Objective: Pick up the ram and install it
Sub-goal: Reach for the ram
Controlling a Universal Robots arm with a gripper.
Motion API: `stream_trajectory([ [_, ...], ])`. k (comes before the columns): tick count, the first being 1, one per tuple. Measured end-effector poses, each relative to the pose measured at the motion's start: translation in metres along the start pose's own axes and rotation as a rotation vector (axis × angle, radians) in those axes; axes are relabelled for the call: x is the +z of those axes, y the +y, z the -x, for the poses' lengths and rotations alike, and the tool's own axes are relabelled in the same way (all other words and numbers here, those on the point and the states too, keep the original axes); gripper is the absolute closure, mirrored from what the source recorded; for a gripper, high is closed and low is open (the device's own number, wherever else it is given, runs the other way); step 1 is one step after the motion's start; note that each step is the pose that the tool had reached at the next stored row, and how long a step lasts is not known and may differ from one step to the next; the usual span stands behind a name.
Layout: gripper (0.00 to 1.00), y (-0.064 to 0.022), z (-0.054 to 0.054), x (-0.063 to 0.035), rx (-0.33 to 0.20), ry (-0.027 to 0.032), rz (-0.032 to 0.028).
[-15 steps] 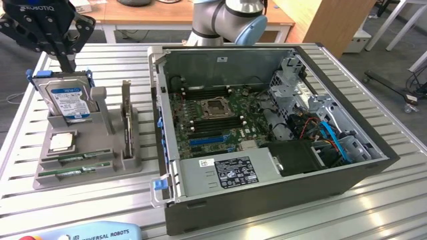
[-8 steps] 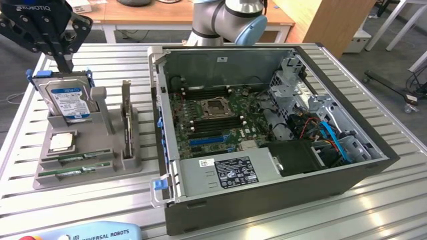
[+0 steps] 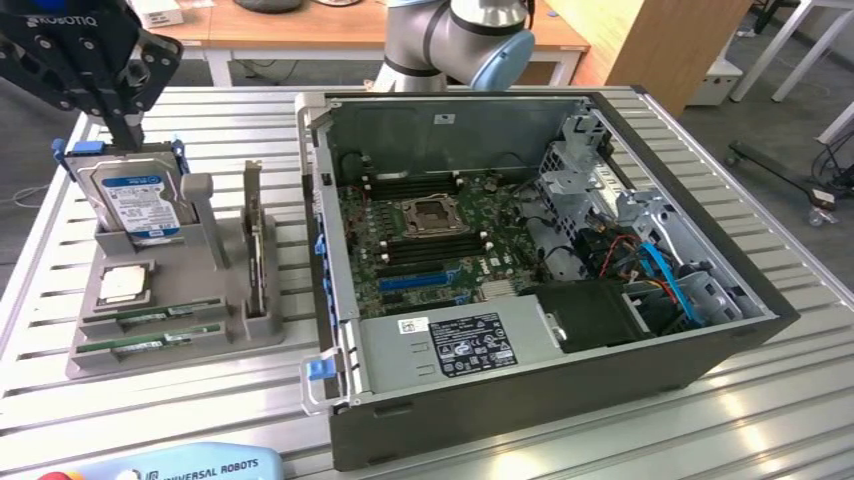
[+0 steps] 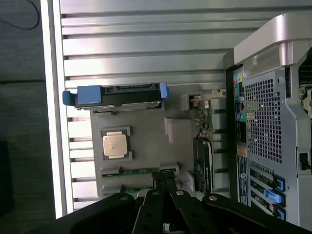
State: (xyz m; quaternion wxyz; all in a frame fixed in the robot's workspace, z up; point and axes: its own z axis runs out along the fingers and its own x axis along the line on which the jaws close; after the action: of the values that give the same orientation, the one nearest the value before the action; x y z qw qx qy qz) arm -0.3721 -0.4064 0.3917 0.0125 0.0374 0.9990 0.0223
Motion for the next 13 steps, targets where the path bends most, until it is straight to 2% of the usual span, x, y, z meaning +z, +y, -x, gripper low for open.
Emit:
stream_trajectory([
  [7, 0.90, -0.0122, -0.001, -0.0006, 0.000, 0.0002, 0.0010],
  [13, 0.90, -0.0190, -0.002, -0.0009, 0.000, 0.0002, 0.0017],
])
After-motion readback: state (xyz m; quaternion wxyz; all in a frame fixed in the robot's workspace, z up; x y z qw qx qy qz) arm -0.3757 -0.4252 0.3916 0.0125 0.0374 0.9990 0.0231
